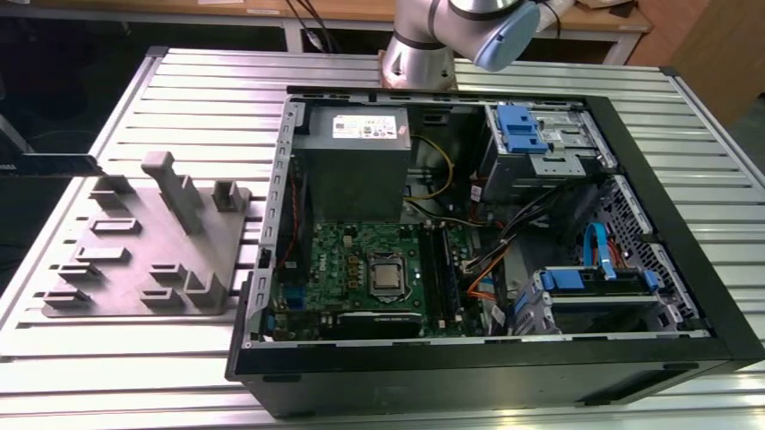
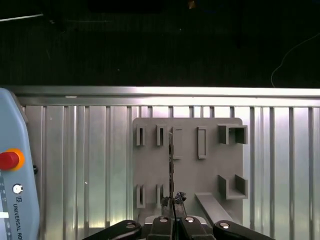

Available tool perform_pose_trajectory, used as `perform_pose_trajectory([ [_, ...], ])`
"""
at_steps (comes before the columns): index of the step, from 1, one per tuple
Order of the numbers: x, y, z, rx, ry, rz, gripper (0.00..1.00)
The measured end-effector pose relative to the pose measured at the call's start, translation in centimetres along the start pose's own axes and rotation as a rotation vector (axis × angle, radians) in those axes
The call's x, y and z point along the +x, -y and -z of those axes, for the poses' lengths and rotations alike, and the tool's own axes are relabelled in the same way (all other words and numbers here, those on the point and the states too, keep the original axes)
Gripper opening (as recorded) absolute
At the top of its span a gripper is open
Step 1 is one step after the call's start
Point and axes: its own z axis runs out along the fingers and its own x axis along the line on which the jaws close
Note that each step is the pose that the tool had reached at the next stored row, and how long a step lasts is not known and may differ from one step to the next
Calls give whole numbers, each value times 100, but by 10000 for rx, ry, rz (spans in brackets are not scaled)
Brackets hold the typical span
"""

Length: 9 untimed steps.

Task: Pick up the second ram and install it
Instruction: 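Pick up the second ram and move it above second insertion slot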

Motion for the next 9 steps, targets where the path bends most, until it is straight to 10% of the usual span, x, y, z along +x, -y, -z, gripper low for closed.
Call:
perform_pose_trajectory([
  [9,-1,9,8,-3,-2,-1,8],
])
